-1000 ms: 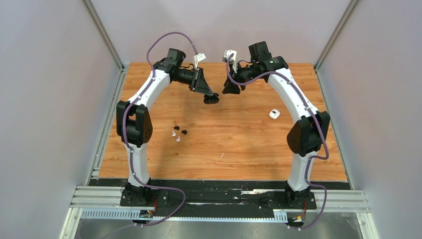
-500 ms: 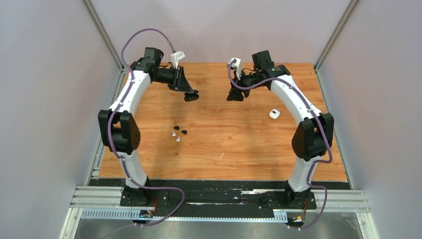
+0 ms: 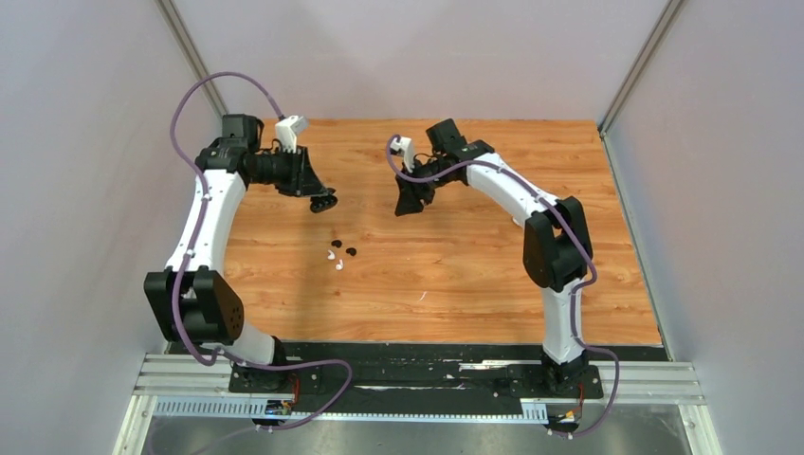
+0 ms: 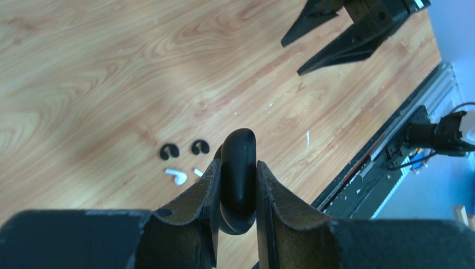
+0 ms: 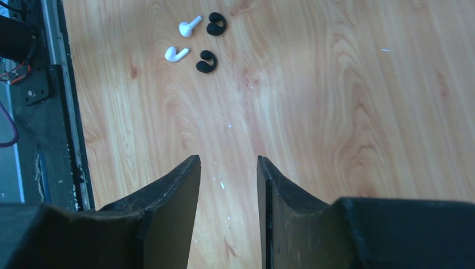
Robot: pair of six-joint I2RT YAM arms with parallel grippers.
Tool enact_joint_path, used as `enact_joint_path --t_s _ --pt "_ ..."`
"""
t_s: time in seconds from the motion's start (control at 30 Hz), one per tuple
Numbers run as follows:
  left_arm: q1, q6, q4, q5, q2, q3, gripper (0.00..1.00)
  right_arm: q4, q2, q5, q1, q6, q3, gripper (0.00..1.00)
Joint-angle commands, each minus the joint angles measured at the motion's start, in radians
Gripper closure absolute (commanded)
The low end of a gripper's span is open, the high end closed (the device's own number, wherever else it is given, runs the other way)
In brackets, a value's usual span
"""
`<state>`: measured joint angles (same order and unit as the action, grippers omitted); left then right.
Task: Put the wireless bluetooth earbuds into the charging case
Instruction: Pick up the earbud from the center of the board.
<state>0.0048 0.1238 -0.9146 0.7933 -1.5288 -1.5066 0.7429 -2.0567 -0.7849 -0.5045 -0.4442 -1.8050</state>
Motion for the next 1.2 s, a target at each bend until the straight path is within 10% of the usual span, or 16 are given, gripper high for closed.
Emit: enact_joint_path --t_s 0.0,1.17 --pt "0.039 -0.044 0.005 -0.031 0.106 0.066 1.00 -0.089 -0.029 0.002 -0.065 0.111 -0.043 0.59" --pt "0.152 -0.034 -0.019 -0.140 0.295 0.168 1.00 -0.206 -0.335 0.292 -0.270 0.346 -0.194 0.67"
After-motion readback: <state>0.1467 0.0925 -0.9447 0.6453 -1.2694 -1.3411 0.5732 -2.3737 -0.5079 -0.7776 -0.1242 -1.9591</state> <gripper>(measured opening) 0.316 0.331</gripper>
